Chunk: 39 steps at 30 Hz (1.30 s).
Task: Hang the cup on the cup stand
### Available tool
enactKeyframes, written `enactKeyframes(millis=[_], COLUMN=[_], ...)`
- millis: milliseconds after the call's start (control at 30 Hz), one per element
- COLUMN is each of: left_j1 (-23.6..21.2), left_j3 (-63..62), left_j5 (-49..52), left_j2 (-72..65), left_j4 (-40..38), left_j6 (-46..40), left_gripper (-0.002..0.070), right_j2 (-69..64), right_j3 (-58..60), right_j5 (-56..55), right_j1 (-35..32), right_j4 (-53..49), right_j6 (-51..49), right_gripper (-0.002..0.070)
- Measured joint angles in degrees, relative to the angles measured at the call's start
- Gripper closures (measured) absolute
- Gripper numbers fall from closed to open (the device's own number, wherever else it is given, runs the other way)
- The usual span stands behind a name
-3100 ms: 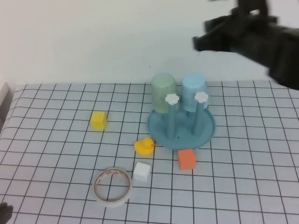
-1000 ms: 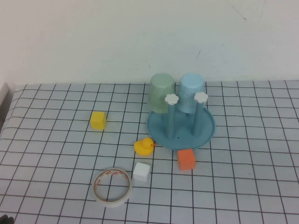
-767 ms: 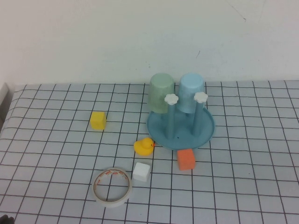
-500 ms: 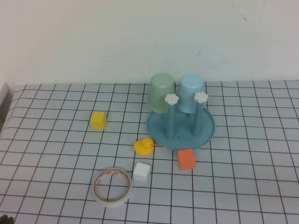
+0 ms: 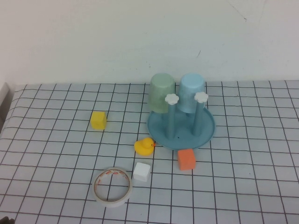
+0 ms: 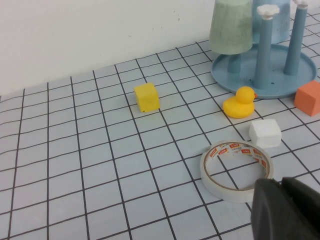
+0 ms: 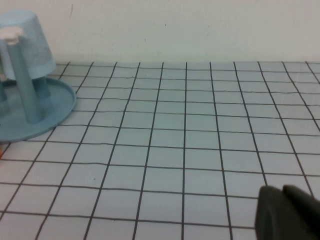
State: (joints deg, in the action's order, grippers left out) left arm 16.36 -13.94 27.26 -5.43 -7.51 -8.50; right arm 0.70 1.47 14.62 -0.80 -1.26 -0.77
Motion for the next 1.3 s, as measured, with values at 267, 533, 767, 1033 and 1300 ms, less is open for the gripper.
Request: enactKeyframes(millis=[267,533,767,1033,1300], left_j1=[0.00,0.00,0.00,0.00,0.00], left_j3=[0.00,0.00,0.00,0.00,0.00], left_j5=[0.00,0.00,0.00,0.00,0.00], left_j2=[0.00,0.00,0.00,0.00,0.00], left_j4=[0.00,0.00,0.00,0.00,0.00], left_j6=[0.00,0.00,0.00,0.00,0.00], left_gripper=[0.0676,0.0676,0.0676,0.0676,0.0676], right_j2=[0.00,0.00,0.00,0.00,0.00], right_j3=[-0.02,-0.25,-0.35,-0.35,-0.35], right_j5=[3.16,4.68,4.83,4.83,4.83], right_j1=[0.00,-0.27,-1.69,-1.69,-1.69], right_j4=[0.00,-3.16,-3.38,-3.42,-3.42], right_j6=[-0.16,-2.56,-2.97,-2.97,-2.97], right_gripper=[0.0678,0.0678,0.0678,0.0678,0.0678])
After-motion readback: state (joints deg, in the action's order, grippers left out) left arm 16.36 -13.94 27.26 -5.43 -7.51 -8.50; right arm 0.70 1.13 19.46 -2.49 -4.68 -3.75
